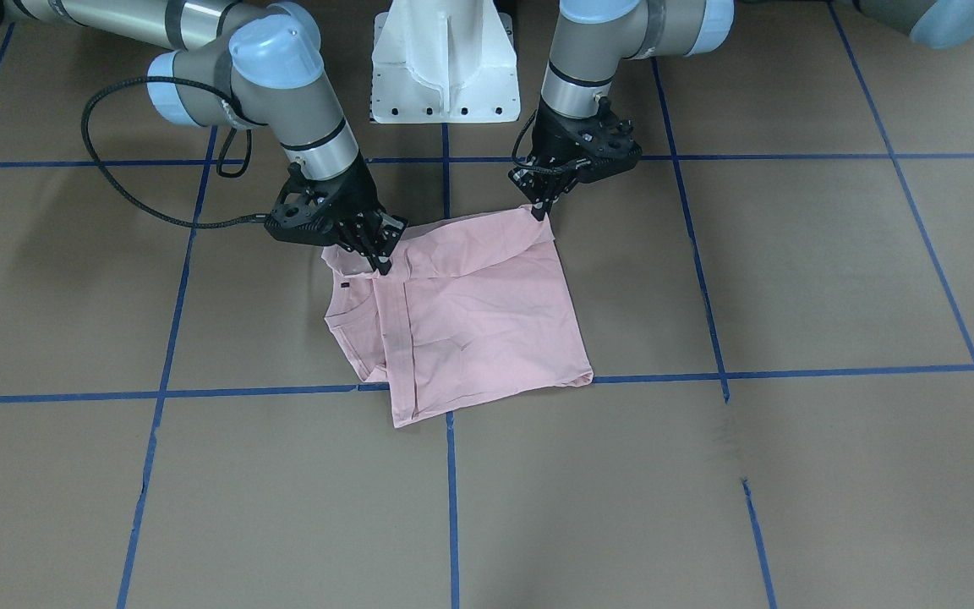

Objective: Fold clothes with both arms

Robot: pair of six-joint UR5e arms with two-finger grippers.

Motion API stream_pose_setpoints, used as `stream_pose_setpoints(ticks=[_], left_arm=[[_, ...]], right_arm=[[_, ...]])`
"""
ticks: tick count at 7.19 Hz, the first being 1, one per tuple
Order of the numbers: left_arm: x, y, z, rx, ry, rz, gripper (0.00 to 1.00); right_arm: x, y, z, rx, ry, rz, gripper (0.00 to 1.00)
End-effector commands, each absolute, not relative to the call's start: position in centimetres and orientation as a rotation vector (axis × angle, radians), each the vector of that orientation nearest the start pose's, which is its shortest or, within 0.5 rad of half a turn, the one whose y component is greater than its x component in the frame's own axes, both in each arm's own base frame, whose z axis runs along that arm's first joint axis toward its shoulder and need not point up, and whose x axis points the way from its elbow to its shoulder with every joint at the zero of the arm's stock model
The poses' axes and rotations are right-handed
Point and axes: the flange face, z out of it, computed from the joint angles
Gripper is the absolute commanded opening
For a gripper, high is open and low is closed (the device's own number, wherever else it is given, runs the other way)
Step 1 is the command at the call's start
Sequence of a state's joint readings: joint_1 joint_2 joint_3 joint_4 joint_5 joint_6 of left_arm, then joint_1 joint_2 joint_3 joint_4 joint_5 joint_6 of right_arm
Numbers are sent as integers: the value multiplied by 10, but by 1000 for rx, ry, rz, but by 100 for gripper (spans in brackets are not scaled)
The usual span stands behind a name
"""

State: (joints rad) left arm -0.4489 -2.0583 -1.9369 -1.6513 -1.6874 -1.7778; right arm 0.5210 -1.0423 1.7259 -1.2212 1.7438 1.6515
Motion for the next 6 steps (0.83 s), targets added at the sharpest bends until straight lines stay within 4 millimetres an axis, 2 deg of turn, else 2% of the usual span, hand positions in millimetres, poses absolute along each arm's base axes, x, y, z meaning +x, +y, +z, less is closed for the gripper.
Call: stream_pose_setpoints(ticks=[1, 2, 3, 4, 5, 6], left_arm=[[467, -395, 221, 35, 966, -594, 0], [456, -435, 229, 69, 972, -641, 0], [461, -489, 240, 128, 948, -641, 7], [479, -538, 267, 184, 931, -607, 99], [470, -563, 278, 230, 941, -592, 100], [462, -570, 278, 240, 936, -587, 100]], right_arm=[[-502, -449, 253, 87, -1050, 498, 0], [-496, -485, 244, 100, -1041, 551, 0], [-498, -540, 224, 120, -1026, 603, 4], [-519, -592, 202, 127, -990, 629, 99], [-529, -625, 194, 138, -952, 637, 100], [-525, -641, 198, 163, -937, 624, 100]])
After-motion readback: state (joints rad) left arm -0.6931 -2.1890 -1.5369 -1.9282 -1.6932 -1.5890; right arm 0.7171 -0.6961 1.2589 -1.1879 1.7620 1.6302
